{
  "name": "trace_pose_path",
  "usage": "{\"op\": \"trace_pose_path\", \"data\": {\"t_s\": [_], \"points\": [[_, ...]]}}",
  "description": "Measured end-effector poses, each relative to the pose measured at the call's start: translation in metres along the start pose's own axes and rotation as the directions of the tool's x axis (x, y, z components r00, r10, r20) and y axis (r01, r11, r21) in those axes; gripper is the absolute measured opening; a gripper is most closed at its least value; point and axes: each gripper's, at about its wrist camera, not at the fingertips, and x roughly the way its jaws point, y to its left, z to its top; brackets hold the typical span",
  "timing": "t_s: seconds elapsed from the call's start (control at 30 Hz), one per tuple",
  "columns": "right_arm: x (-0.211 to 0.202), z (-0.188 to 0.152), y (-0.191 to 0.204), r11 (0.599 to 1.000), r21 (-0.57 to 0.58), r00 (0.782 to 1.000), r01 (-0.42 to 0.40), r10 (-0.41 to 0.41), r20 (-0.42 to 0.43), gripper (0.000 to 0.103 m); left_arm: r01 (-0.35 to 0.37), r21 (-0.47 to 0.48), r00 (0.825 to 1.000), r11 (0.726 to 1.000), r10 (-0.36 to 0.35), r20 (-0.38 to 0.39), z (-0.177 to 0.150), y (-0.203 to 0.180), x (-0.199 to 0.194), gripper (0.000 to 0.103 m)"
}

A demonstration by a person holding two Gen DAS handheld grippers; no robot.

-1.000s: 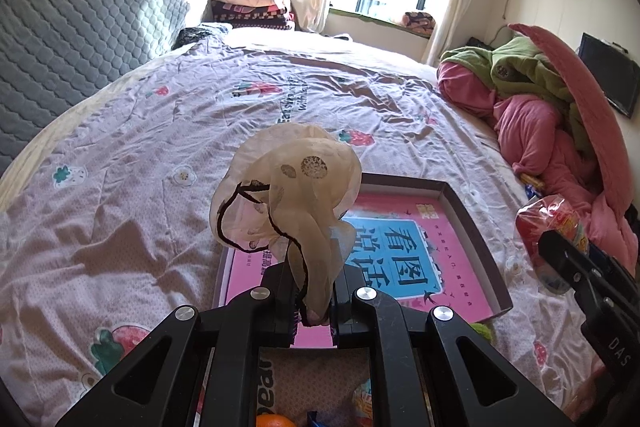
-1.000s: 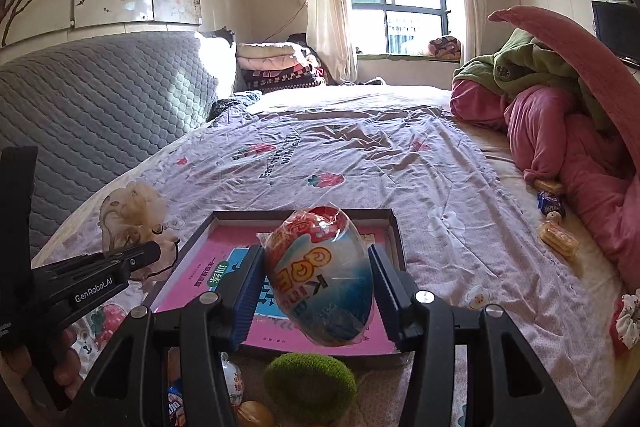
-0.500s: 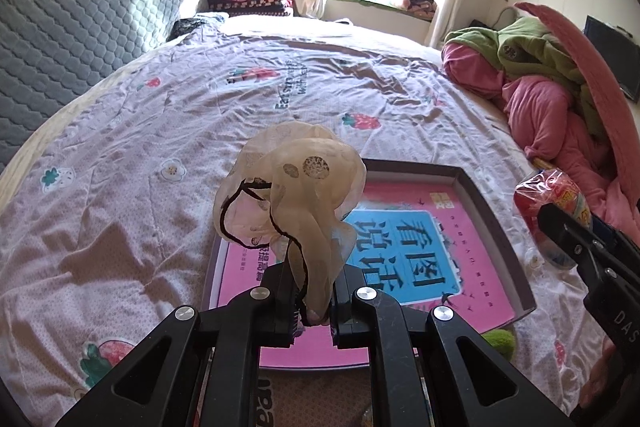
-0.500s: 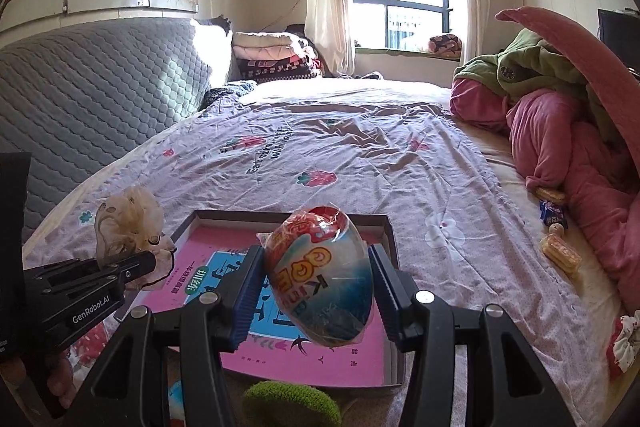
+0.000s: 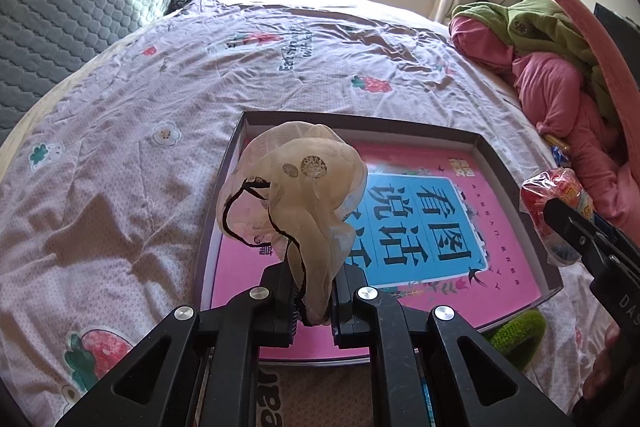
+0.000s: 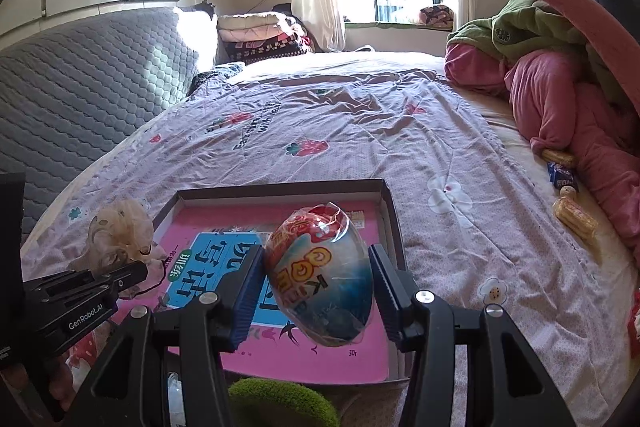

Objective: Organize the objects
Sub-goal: 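Carry mesh bag with left gripper while right gripper carries blue egg into tray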

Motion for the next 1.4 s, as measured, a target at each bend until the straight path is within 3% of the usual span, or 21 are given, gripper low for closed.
{"op": "trace_pose_path", "data": {"t_s": [0.7, 1.4], "points": [[0.04, -0.022, -0.013, 0.999, 0.039, 0.992, 0.002, 0.003, -0.124, 0.053, -0.001, 0.031, 0.996, 1.0, 0.003, -0.087, -0.013, -0.006, 0.023, 0.014], [0.044, -0.025, -0.01, 0.999, 0.03, 0.99, 0.029, -0.024, -0.142, 0.053, -0.036, 0.062, 0.993, 0.997, 0.043, -0.107, -0.016, -0.009, 0.03, 0.018]]}}
